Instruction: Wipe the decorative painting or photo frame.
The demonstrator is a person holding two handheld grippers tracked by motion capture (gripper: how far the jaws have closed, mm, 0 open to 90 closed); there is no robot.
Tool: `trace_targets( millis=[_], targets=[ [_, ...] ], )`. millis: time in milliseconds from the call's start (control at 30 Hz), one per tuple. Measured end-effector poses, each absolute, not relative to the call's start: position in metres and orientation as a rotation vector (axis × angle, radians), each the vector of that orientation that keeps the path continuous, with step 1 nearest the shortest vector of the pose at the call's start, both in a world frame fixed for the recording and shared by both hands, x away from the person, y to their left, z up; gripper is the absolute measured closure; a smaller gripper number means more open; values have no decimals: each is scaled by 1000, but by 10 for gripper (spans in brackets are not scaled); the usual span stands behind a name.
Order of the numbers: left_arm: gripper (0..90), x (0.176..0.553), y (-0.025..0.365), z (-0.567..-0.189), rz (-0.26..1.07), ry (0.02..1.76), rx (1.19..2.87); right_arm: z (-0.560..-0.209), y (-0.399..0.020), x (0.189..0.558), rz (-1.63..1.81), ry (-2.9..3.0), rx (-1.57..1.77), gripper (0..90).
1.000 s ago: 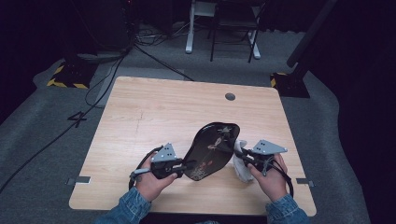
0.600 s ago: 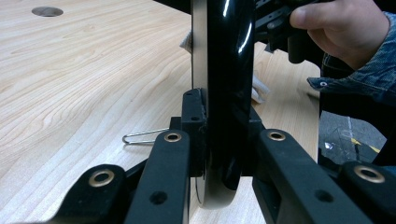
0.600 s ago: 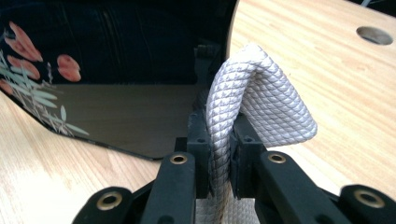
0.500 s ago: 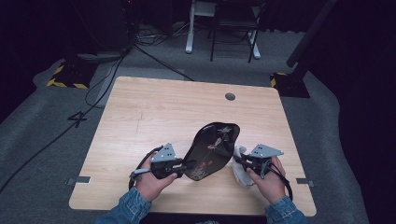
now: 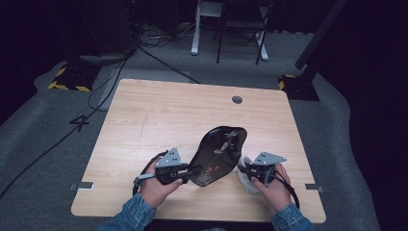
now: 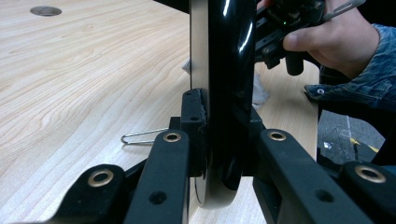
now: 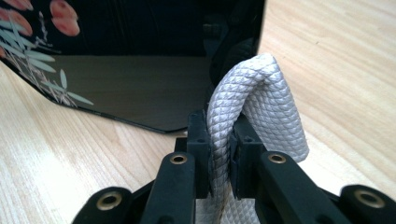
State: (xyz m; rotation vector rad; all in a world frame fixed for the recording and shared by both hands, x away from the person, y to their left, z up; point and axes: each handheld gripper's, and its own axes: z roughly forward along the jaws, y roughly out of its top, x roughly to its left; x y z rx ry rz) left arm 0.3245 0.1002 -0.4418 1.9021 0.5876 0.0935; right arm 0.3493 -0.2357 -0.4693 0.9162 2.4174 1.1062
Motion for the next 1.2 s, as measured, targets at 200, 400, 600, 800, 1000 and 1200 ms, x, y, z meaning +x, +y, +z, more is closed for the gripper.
trace_targets(
  millis=[200, 400, 600, 800, 1000, 1200],
  targets=[
    [791, 325, 100, -442, 93, 586, 1903, -475, -232, 349, 1083, 2450, 915, 812],
    [791, 325, 100, -442, 92, 586, 1903, -481, -227, 348, 1062, 2489, 902, 810],
    [790, 324, 100, -442, 94, 584, 1905, -485, -223, 346, 1039, 2516, 885, 810],
    [790, 324, 100, -442, 95, 584, 1905, -487, -213, 343, 1030, 2552, 832, 808],
    [791, 324, 99, -442, 95, 588, 1903, -487, -209, 341, 1031, 2564, 814, 804],
    [796, 324, 100, -442, 103, 591, 1903, -487, -205, 339, 1044, 2589, 791, 800]
  ],
)
